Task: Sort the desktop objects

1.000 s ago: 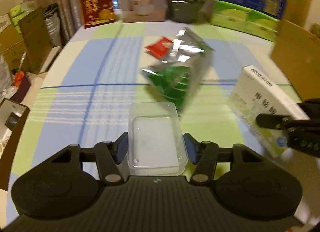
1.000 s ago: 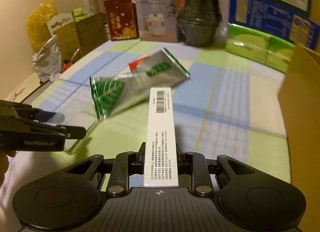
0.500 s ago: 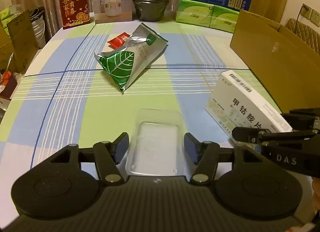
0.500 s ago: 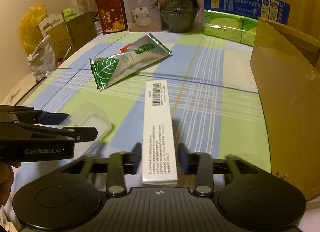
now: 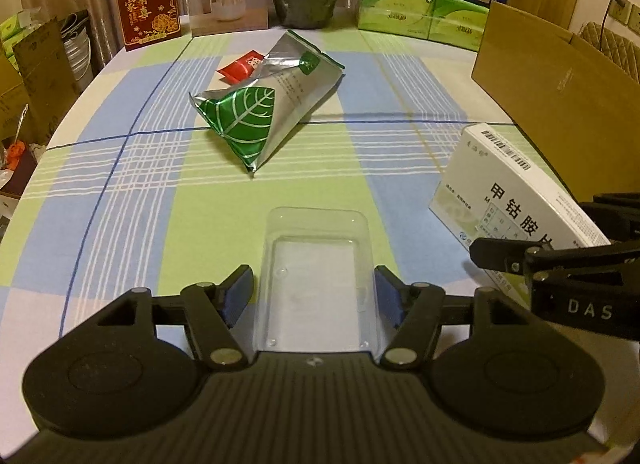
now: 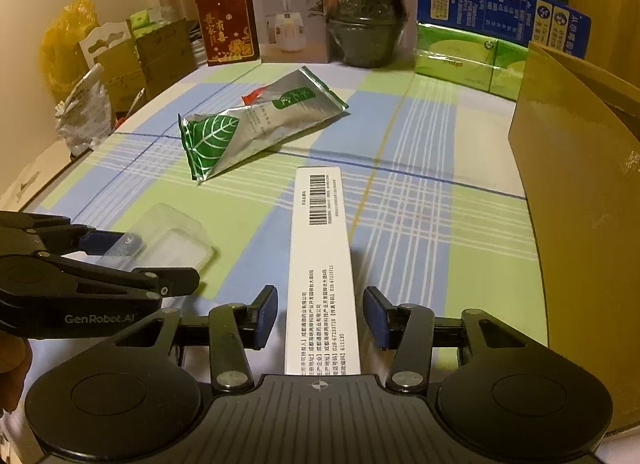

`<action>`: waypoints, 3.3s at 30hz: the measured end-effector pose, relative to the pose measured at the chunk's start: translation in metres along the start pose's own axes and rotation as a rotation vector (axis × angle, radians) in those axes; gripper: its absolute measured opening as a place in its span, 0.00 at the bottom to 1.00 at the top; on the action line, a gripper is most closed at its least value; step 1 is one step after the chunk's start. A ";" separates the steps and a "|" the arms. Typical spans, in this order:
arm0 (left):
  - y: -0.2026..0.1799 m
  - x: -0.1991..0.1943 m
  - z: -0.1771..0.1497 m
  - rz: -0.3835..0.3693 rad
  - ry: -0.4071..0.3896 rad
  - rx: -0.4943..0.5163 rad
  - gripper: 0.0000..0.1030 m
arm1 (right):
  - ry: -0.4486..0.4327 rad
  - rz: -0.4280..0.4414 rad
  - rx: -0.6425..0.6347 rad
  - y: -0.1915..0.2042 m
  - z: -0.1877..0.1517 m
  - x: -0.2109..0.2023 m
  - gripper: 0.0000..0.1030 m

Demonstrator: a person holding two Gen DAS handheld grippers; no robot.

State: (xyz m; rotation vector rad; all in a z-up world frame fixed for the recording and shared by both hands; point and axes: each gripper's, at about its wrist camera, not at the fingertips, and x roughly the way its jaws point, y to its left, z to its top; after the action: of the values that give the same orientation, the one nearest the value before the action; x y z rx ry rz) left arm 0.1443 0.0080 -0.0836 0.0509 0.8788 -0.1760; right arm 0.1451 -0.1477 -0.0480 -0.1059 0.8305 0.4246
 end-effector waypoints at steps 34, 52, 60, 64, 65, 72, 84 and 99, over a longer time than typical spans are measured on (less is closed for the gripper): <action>-0.015 -0.027 0.010 0.001 -0.071 0.021 0.50 | -0.077 -0.048 0.064 -0.009 0.006 -0.038 0.20; -0.088 -0.131 -0.001 -0.035 -0.105 -0.041 0.50 | -0.183 -0.093 0.134 -0.033 -0.016 -0.174 0.20; -0.127 -0.160 -0.007 -0.078 -0.125 -0.027 0.50 | -0.223 -0.147 0.157 -0.056 -0.029 -0.220 0.20; -0.149 -0.167 -0.004 -0.107 -0.139 -0.010 0.50 | -0.231 -0.187 0.177 -0.074 -0.037 -0.237 0.20; -0.153 -0.169 -0.002 -0.116 -0.143 -0.007 0.50 | -0.232 -0.197 0.181 -0.078 -0.039 -0.241 0.20; -0.181 -0.175 0.009 -0.155 -0.155 0.029 0.50 | -0.232 -0.239 0.197 -0.101 -0.046 -0.257 0.20; -0.226 -0.172 0.024 -0.201 -0.164 0.090 0.50 | -0.258 -0.279 0.254 -0.138 -0.052 -0.277 0.20; -0.268 -0.161 0.044 -0.239 -0.168 0.143 0.50 | -0.242 -0.301 0.283 -0.173 -0.055 -0.278 0.20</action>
State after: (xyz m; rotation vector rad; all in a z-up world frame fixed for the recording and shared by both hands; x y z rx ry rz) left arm 0.0308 -0.2392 0.0761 0.0634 0.7020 -0.4603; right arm 0.0121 -0.4096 0.1066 0.0815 0.6159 0.0321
